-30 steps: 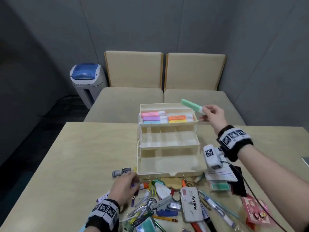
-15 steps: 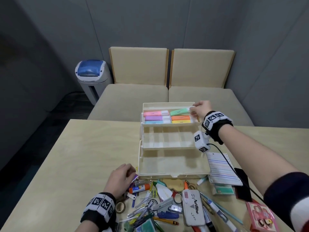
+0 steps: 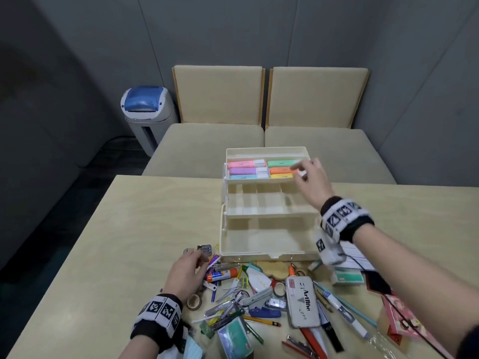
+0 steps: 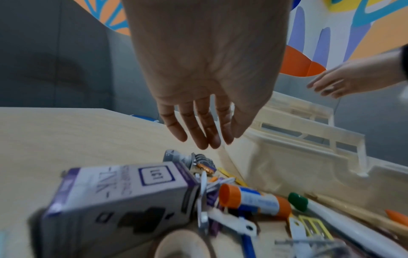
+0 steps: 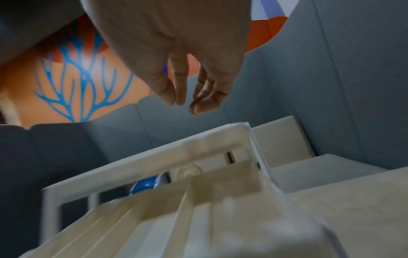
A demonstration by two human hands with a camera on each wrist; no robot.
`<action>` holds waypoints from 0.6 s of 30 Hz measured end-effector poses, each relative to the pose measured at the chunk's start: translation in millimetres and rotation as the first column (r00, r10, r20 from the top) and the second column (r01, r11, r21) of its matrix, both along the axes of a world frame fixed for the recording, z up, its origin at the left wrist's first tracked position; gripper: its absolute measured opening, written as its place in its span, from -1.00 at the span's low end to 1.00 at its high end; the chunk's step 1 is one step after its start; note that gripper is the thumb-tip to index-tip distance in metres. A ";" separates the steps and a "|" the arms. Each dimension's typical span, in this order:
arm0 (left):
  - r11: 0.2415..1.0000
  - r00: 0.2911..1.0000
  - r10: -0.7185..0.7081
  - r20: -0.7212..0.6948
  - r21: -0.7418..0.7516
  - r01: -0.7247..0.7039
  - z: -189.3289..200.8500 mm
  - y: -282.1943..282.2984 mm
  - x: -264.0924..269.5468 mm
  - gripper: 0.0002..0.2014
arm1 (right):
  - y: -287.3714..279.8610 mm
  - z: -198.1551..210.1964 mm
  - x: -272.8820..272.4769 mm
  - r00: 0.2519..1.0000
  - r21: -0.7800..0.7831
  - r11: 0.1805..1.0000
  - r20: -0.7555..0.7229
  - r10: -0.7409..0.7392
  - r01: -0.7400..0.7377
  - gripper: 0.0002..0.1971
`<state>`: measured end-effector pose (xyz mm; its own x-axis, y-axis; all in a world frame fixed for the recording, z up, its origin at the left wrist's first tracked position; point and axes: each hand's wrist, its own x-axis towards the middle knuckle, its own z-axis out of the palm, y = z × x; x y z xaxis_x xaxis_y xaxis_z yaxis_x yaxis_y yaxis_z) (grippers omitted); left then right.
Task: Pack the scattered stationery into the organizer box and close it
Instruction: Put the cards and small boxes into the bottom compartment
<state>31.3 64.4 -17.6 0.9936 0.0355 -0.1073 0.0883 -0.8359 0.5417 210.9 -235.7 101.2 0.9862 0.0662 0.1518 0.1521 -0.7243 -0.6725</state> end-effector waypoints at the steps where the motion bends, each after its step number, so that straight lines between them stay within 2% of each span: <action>1: 1.000 1.000 -0.008 -0.017 0.012 0.008 -1.9 -3.3 -2.4 -0.97 | 0.6 -5.0 -24.8 0.998 -0.004 0.998 -0.009 0.062 -0.062 -0.87; 3: 0.999 0.999 -0.040 -0.032 0.032 0.041 -4.3 -14.7 -5.9 -0.97 | 0.1 -19.8 -73.1 0.972 -0.053 0.976 -0.118 0.202 -0.209 -0.89; 5: 0.997 0.997 -0.076 -0.032 0.011 0.076 -5.1 -28.6 -9.3 -0.95 | -2.9 -39.8 -116.7 0.908 -0.124 0.931 -0.297 0.294 -0.342 -0.89; 7: 0.994 0.993 -0.110 -0.033 -0.016 0.110 -4.5 -42.2 -13.4 -0.94 | -9.0 -60.6 -152.2 0.872 -0.250 0.881 -0.400 0.283 -0.401 -0.81; 10: 0.988 0.987 -0.153 -0.056 -0.028 0.151 -4.6 -56.1 -17.1 -0.93 | -19.1 -87.1 -189.7 0.895 -0.419 0.840 -0.415 0.160 -0.345 -0.65; 14: 0.976 0.974 -0.216 -0.063 -0.039 0.214 -4.7 -68.2 -20.2 -0.95 | -19.2 -106.6 -213.4 0.885 -0.366 0.868 -0.438 0.158 -0.336 -0.38; 18: 0.974 0.974 -0.225 -0.040 -0.036 0.224 -4.8 -70.3 -23.6 -0.95 | -14.8 -111.5 -209.9 0.906 -0.220 0.941 -0.395 0.155 -0.257 -0.49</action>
<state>7.7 -5.9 -22.3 0.9702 -0.1919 -0.1482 -0.0755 -0.8199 0.5675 0.9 -250.5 -10.2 0.9274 0.2609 -0.2682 0.0972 -0.8601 -0.5007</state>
